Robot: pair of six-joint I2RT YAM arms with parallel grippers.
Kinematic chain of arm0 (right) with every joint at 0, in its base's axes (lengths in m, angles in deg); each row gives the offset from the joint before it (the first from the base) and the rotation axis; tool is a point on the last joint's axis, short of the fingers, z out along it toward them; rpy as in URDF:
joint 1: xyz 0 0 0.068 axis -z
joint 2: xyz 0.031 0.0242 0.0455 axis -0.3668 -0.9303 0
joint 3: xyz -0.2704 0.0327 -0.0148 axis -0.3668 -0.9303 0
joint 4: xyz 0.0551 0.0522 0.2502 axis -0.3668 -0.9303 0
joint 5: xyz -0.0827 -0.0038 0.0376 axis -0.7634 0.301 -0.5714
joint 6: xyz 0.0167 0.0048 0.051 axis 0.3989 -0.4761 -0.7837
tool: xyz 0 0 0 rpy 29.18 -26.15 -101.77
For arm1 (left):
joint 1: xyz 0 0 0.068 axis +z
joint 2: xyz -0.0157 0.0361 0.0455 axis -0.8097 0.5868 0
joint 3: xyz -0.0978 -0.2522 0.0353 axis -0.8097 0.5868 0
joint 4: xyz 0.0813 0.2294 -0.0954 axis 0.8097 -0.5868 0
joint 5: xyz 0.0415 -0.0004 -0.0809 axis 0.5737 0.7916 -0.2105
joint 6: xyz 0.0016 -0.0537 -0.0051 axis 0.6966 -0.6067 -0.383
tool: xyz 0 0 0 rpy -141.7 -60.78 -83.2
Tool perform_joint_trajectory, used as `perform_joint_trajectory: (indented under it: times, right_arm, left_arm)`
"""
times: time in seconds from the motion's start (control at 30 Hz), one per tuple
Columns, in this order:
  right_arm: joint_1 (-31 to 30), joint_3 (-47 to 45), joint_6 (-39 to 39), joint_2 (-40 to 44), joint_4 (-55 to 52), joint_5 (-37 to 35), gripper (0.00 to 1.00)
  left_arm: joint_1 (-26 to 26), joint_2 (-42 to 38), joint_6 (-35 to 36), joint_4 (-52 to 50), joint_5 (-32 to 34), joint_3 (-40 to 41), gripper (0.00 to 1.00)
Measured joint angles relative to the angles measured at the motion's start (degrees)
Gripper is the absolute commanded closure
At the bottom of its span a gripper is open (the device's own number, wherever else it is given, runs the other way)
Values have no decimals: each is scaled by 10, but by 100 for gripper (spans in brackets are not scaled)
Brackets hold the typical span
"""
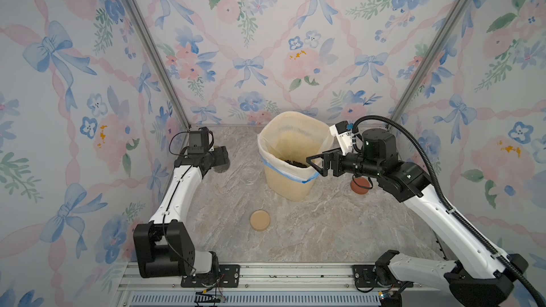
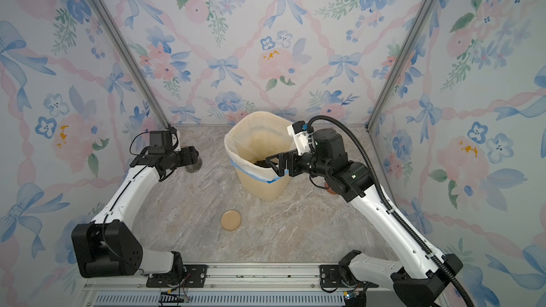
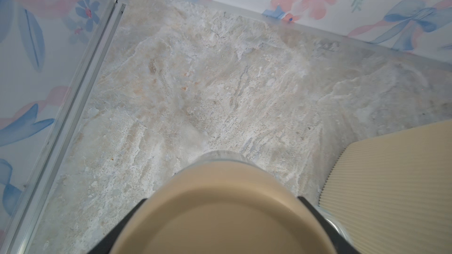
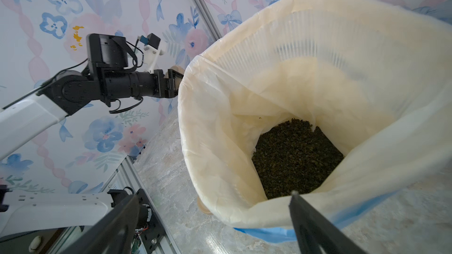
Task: Empty moldy tea leaves from jars
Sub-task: Pick up the jar from the center of the board.
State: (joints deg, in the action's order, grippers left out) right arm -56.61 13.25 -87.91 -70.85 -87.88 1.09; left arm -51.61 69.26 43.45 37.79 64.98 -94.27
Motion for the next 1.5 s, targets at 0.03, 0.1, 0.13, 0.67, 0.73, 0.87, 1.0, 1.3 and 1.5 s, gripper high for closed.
perform_joint_trajectory:
  times: [0.03,0.1,0.13,0.67,0.73,0.87,1.0,1.3,1.5]
  right_arm:
    - [-4,3,7,0,-5,-8,3]
    - [-13,11,24,-1,-10,-22,2]
    - [-18,14,35,-1,-11,-29,2]
    - [-64,27,165,-7,-12,-100,3]
    - [-72,26,173,-6,-10,-102,2]
    - [-121,7,193,7,6,-103,2]
    - [-180,-36,214,36,22,-127,2]
    - [-274,-142,247,83,61,-204,2]
    - [-287,-188,254,103,94,-231,2]
  left_arm:
    - [-1,-18,-4,-2,-6,4,44]
    - [-5,-49,-12,-5,-19,12,44]
    - [-8,-65,-16,-8,-29,15,44]
    - [-111,-217,-73,-68,-136,52,44]
    - [-121,-229,-82,-65,-136,58,44]
    - [-164,-272,-105,-75,-152,89,44]
    - [-196,-307,-125,-92,-168,99,45]
    - [-294,-322,-146,-93,-190,100,45]
    - [-340,-303,-145,-93,-205,99,45]
